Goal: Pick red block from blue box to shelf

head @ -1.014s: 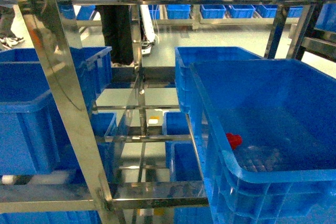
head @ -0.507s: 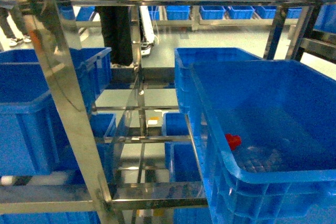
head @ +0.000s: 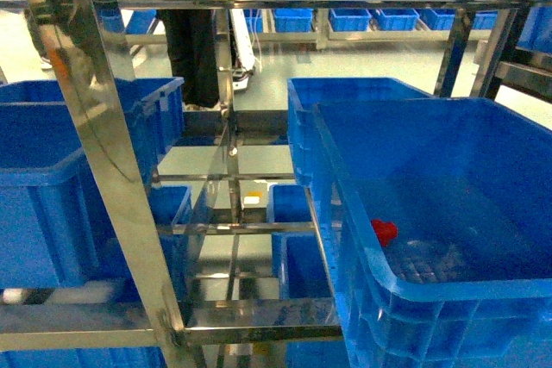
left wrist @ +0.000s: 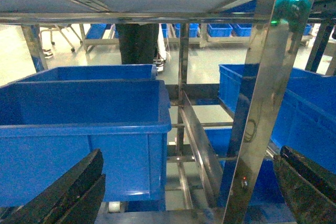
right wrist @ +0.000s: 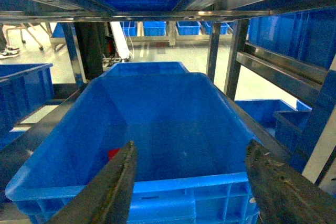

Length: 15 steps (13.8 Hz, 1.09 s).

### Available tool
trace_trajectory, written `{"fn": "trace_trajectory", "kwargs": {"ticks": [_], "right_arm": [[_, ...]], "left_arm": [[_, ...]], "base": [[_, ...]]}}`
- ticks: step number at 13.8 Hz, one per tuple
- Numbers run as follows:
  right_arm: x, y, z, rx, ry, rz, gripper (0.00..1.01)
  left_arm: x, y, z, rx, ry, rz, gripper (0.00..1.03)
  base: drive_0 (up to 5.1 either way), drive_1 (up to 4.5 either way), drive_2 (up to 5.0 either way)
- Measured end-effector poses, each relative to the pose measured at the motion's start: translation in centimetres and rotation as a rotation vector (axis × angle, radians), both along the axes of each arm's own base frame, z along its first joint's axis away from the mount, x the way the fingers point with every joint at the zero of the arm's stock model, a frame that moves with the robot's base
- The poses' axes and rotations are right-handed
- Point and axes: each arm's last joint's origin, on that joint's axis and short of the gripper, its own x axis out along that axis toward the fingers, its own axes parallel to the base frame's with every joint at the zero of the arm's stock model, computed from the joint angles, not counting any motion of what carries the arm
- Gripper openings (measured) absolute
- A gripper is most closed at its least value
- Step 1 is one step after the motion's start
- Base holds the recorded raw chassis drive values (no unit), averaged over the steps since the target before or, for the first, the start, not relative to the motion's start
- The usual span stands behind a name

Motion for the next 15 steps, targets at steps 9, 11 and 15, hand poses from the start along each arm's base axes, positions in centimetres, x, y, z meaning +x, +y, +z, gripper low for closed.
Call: {"fn": "trace_trajectory", "kwargs": {"ticks": [9,11,15], "right_arm": [[0.00,0.00,0.00,0.000,0.000,0.000,0.98],[0.00,0.00,0.00,0.000,0.000,0.000,0.98],[0.00,0.00,0.00,0.000,0.000,0.000,0.98]], "left_arm": [[0.00,0.00,0.00,0.000,0.000,0.000,0.98],[0.00,0.00,0.00,0.000,0.000,0.000,0.98],[0.00,0.00,0.00,0.000,0.000,0.000,0.98]], "base": [[0.0,0.00,0.0],[0.0,0.00,0.0],[0.0,0.00,0.0]]}}
